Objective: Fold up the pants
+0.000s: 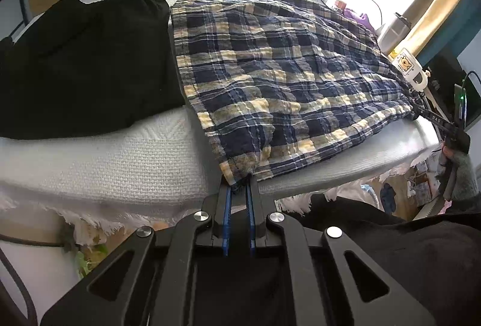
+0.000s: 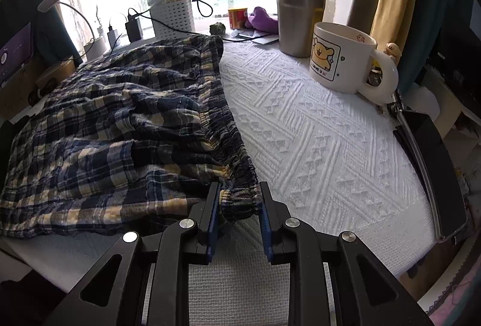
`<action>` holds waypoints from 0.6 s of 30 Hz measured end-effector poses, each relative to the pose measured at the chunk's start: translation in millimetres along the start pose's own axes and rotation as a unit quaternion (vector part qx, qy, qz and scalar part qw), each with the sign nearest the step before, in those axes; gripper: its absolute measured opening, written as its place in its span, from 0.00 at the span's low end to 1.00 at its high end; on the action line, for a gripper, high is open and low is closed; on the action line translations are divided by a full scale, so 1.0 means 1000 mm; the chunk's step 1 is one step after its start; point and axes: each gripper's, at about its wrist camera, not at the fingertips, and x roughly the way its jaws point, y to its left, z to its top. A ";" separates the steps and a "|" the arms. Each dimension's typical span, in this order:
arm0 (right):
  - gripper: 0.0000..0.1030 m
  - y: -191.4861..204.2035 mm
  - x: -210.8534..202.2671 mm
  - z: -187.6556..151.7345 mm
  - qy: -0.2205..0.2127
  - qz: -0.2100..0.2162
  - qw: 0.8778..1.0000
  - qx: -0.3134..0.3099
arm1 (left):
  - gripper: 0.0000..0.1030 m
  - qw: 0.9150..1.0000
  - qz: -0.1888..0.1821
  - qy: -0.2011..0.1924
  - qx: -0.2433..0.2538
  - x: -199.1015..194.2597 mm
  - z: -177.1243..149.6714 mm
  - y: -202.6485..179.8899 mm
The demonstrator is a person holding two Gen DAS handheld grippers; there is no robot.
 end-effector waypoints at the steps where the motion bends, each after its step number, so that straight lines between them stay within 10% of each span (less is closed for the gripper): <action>1: 0.23 0.001 0.002 -0.001 0.002 -0.002 1.000 -0.003 | 0.07 1.000 0.001 0.000 0.001 0.000 0.000 -0.001; 18: 0.24 0.001 -0.002 -0.010 0.001 0.004 1.000 -0.008 | 0.08 0.992 0.079 -0.090 0.047 -0.039 0.022 0.012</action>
